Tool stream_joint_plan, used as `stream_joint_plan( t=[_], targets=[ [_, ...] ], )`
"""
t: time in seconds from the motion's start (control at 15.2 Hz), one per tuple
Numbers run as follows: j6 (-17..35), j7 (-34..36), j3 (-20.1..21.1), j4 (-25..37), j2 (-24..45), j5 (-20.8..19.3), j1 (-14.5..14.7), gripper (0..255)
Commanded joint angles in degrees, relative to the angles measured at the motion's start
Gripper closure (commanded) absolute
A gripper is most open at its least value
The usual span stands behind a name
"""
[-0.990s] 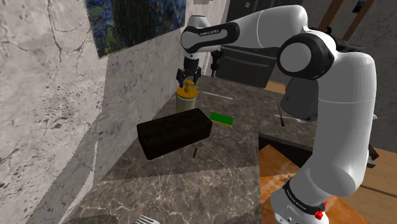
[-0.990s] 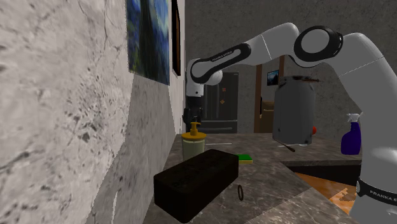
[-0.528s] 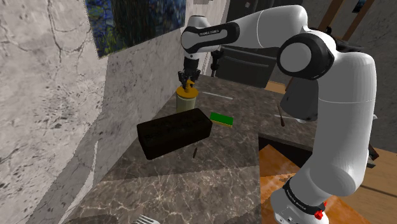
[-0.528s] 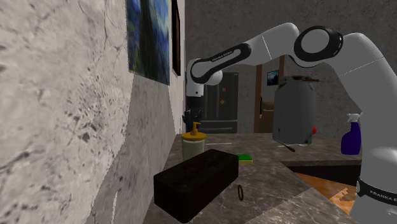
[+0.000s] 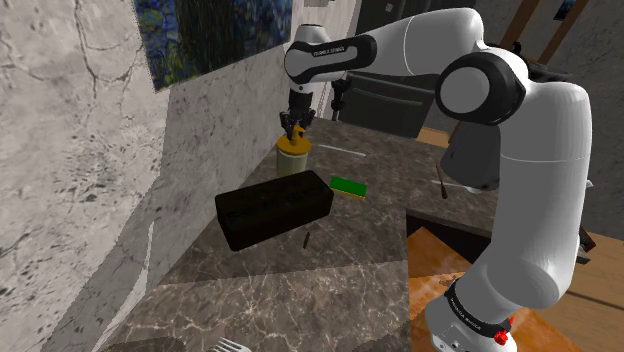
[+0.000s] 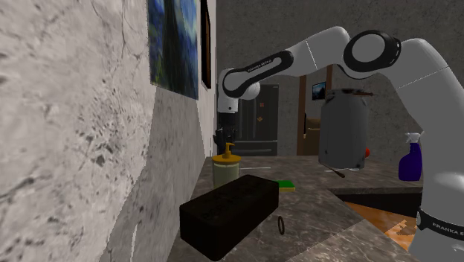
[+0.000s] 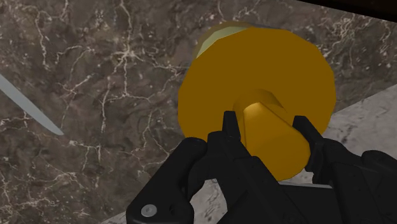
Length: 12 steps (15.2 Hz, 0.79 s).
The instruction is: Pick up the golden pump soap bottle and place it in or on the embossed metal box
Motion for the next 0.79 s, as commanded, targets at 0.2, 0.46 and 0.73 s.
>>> stream_joint_plan(
  t=[0.2, 0.46, 0.73],
  targets=[
    [-2.73, 0.14, -0.01, 2.07, -0.61, -0.04, -0.01, 255],
    [-5.60, 0.29, -0.01, 4.54, -1.02, -0.08, -0.02, 255],
    [-8.57, 0.44, -0.02, 7.32, -1.21, -0.12, -0.04, 255]
  ],
)
